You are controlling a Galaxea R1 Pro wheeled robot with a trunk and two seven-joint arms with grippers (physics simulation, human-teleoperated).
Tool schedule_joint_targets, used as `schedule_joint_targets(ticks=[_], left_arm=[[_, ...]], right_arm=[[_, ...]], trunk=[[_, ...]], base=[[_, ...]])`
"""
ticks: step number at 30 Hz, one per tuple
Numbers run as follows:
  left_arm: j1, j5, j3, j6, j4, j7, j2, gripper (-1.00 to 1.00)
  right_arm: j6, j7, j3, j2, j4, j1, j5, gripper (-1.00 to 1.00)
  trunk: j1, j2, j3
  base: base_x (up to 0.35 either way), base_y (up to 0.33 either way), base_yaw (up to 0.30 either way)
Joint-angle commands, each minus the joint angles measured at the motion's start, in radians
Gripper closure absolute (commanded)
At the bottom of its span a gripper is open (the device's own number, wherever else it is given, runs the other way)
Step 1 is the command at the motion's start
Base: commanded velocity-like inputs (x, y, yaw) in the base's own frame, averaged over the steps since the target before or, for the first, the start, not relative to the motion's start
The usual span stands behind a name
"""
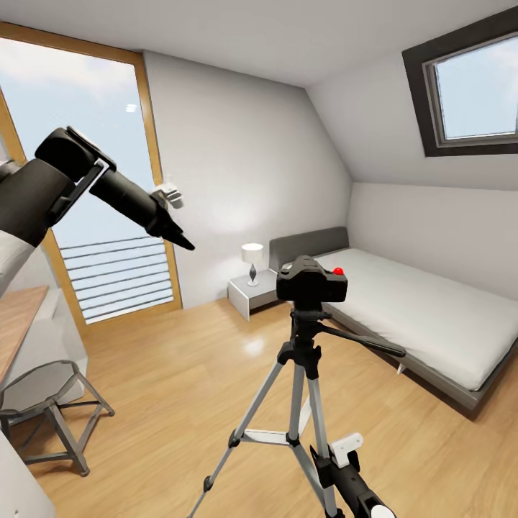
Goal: Attach the digital camera to the camera tripod in the bedroom.
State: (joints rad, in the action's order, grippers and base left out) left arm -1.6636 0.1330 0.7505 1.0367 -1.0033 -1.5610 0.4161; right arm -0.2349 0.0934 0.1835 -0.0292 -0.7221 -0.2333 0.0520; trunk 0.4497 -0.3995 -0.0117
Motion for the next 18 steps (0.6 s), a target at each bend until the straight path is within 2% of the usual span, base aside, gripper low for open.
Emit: schedule_joint_targets(ticks=[1,3,4,5,9,10,11,12,13,14,15,16,17,18], left_arm=[[0.009,0.01,0.001,0.011,0.01,-0.01,0.001,-1.0],[0.023,0.01,-0.001,0.011,0.037,-0.01,0.001,-1.0],[0.029,0.01,-0.001,0.011,0.055,-0.01,0.0,-1.0],[0.037,0.01,-0.003,0.011,0.099,-0.008,-0.005,-1.0],[0.048,0.009,-0.004,0.011,0.252,0.126,-0.039,-1.0],[0.05,0.008,-0.005,0.011,0.286,0.162,-0.045,-1.0],[0.052,0.005,-0.007,0.011,0.355,0.236,-0.056,-1.0],[0.053,0.001,-0.008,0.011,0.39,0.272,-0.062,-1.0],[0.057,-0.02,-0.012,0.011,0.459,0.344,-0.075,-1.0],[0.061,-0.037,-0.015,0.011,0.495,0.378,-0.081,-1.0],[0.07,-0.086,-0.023,0.011,0.565,0.445,-0.093,-1.0],[0.074,-0.118,-0.028,0.011,0.6,0.479,-0.099,-1.0],[0.083,-0.192,-0.036,0.011,0.671,0.551,-0.11,-1.0],[0.087,-0.233,-0.04,0.011,0.707,0.59,-0.114,-1.0]], right_arm=[[-0.003,0.0,0.002,0.0,0.003,0.0,0.008,1.0],[-0.003,0.0,0.002,-0.001,0.003,0.0,0.008,1.0],[-0.003,0.0,0.002,-0.001,0.003,0.0,0.008,-1.0],[-0.003,0.0,0.003,-0.001,0.003,0.0,0.008,-1.0],[-0.003,0.0,0.003,-0.001,0.003,0.0,0.008,-1.0],[-0.003,0.0,0.002,-0.001,0.003,0.0,0.008,-1.0],[-0.003,0.0,0.002,-0.001,0.003,0.0,0.008,-1.0],[-0.003,0.0,0.002,-0.001,0.003,0.0,0.007,-1.0],[-0.003,0.0,0.002,-0.001,0.003,0.0,0.007,-1.0],[-0.003,0.0,0.002,-0.001,0.003,0.0,0.007,-1.0],[-0.003,0.0,0.002,-0.001,0.003,0.0,0.007,-1.0],[-0.003,0.0,0.002,-0.001,0.003,0.0,0.007,-1.0],[-0.003,0.0,0.002,-0.001,0.003,0.0,0.007,-1.0],[-0.003,0.0,0.002,-0.001,0.003,0.0,0.007,-1.0]], trunk=[[0.0,-0.001,0.001],[0.0,-0.001,0.001],[0.0,-0.001,0.001],[0.0,-0.001,0.001],[0.0,-0.001,0.001],[0.0,-0.001,0.001],[0.0,-0.001,0.001],[0.0,-0.001,0.001],[0.0,-0.001,0.001],[0.0,-0.001,0.001],[0.0,-0.001,0.001],[0.0,-0.001,0.001],[0.0,-0.001,0.001],[0.0,-0.001,0.001]], base=[[0.0,0.0,0.0],[0.0,0.0,0.0],[0.0,0.0,0.0],[0.0,0.0,0.0],[0.0,0.0,0.0],[0.0,0.0,0.0],[0.0,0.0,0.0],[0.0,0.0,0.0],[0.0,0.0,0.0],[0.0,0.0,0.0],[0.0,0.0,0.0],[0.0,0.0,0.0],[0.0,0.0,0.0],[0.0,0.0,0.0]])
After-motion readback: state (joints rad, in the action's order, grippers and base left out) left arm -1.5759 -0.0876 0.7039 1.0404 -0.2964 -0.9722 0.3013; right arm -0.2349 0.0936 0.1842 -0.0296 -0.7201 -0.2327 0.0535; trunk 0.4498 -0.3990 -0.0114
